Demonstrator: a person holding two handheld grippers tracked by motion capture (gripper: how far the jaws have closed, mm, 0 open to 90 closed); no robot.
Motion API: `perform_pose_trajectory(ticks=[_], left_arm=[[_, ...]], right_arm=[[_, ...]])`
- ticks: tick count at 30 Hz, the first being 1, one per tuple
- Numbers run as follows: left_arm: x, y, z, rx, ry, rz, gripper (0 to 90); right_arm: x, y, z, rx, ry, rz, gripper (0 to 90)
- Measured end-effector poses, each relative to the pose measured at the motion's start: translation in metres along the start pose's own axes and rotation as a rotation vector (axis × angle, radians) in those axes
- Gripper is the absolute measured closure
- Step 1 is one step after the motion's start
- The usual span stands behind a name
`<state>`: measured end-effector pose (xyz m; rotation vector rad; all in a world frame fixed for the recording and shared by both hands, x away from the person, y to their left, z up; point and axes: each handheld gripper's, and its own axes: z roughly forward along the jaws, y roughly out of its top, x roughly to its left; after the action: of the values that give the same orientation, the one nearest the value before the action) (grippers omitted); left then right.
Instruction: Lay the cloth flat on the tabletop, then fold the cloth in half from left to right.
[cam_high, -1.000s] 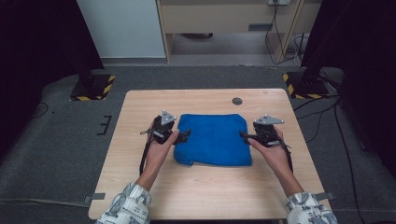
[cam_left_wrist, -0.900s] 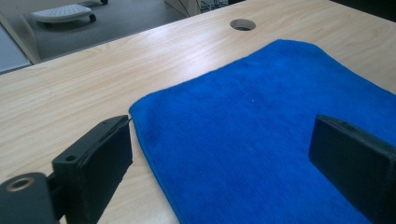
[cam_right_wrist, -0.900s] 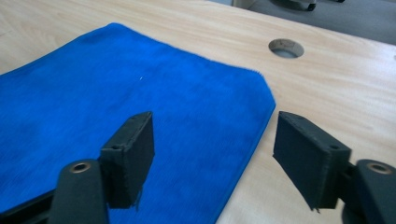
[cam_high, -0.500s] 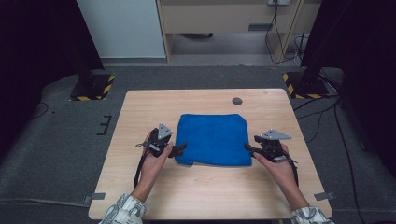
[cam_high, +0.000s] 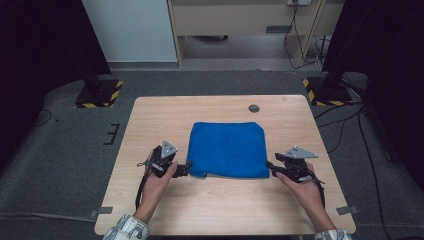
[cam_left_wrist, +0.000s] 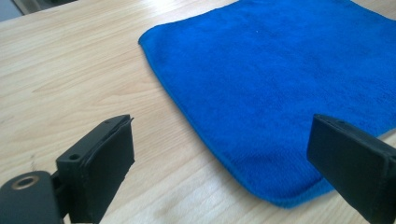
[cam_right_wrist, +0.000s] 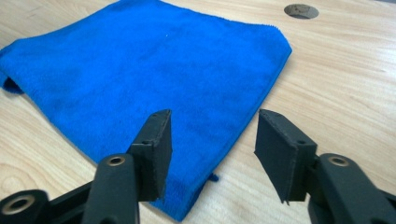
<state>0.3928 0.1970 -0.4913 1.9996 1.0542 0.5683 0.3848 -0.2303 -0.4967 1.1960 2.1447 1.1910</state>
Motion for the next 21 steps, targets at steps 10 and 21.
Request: perform_pose_trajectory(ticks=[10,21], left_arm=[[-0.003,-0.013,-0.016,-0.011,0.034,-0.019,8.1],[-0.015,-0.016,-0.016,-0.021,-0.017,-0.057,22.8]], right_arm=[[0.004,-0.013,-0.009,0.032,0.007,-0.011,59.3],[0.003,-0.015,-0.011,0.034,0.010,-0.017,81.0]])
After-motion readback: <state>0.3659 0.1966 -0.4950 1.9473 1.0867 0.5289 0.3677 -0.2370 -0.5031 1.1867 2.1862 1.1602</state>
